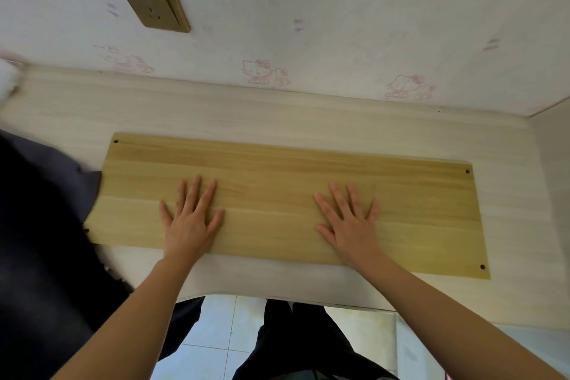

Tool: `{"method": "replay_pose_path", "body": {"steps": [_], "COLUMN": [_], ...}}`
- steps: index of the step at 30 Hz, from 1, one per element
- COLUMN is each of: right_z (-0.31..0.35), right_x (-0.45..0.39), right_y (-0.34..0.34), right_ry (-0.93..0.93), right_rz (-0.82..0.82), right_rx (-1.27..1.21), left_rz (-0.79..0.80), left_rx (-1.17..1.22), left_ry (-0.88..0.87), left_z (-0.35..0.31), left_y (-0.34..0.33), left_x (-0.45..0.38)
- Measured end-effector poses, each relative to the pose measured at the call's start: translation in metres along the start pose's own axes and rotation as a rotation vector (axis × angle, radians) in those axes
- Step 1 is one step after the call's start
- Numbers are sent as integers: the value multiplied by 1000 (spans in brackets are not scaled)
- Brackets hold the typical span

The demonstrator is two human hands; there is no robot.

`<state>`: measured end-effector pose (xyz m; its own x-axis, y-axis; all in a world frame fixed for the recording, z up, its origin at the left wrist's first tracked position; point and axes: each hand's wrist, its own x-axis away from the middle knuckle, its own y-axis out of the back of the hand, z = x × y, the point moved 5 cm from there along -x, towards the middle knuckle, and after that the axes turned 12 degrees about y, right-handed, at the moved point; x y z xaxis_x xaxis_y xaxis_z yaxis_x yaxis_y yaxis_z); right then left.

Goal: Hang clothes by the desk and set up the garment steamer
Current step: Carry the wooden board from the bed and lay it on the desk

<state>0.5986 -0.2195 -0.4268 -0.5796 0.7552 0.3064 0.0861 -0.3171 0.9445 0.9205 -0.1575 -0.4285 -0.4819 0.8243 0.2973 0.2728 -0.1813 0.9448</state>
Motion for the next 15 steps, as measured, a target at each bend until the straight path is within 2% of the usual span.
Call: {"method": "replay_pose_path", "body": {"steps": [15], "right_z": [-2], "right_x": [-35], "right_y": [14], "right_ry": [-20], "right_rz": [-23], "right_rx": [61], "left_rz": [-24], "left_rx": [16], "left_ry": [2], "left_z": [2], "left_y": [9], "left_x": [-34]}}
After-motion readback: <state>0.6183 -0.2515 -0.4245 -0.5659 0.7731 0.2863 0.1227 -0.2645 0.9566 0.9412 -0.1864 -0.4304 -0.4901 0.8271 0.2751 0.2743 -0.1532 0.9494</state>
